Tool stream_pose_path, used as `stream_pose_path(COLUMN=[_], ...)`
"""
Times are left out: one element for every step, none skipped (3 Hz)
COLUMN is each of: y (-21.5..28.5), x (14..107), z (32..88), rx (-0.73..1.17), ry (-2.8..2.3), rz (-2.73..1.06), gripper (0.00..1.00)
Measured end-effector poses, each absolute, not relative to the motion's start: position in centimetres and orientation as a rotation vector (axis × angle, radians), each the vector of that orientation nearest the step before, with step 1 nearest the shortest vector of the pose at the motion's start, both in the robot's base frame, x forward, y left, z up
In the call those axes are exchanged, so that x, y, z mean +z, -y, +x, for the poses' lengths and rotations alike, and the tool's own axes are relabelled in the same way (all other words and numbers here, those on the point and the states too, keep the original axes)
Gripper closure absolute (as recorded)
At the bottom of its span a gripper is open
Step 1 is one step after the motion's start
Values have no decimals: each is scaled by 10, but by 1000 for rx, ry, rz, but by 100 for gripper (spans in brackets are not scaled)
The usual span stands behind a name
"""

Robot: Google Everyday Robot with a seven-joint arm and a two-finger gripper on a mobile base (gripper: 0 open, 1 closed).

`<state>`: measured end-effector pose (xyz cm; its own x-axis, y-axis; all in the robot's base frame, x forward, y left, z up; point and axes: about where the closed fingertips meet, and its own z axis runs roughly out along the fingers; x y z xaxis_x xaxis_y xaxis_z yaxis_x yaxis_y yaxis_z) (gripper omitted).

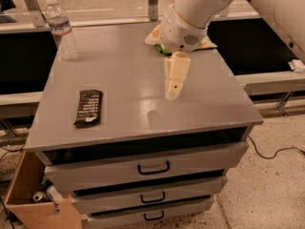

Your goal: Pick rxbar chocolate

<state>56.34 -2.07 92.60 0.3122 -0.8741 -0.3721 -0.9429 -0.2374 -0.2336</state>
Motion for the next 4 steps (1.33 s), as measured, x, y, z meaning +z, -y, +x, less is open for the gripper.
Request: stream_pose_path(y=[-8, -53, -93, -128], x=[916, 900, 884, 872], z=[581, 606, 613, 608], rx=[277, 352, 445, 537], ry=[-1498, -1345, -1222, -1100], rz=[-2218, -2276, -2327, -2374], gripper=[0, 0, 0, 0])
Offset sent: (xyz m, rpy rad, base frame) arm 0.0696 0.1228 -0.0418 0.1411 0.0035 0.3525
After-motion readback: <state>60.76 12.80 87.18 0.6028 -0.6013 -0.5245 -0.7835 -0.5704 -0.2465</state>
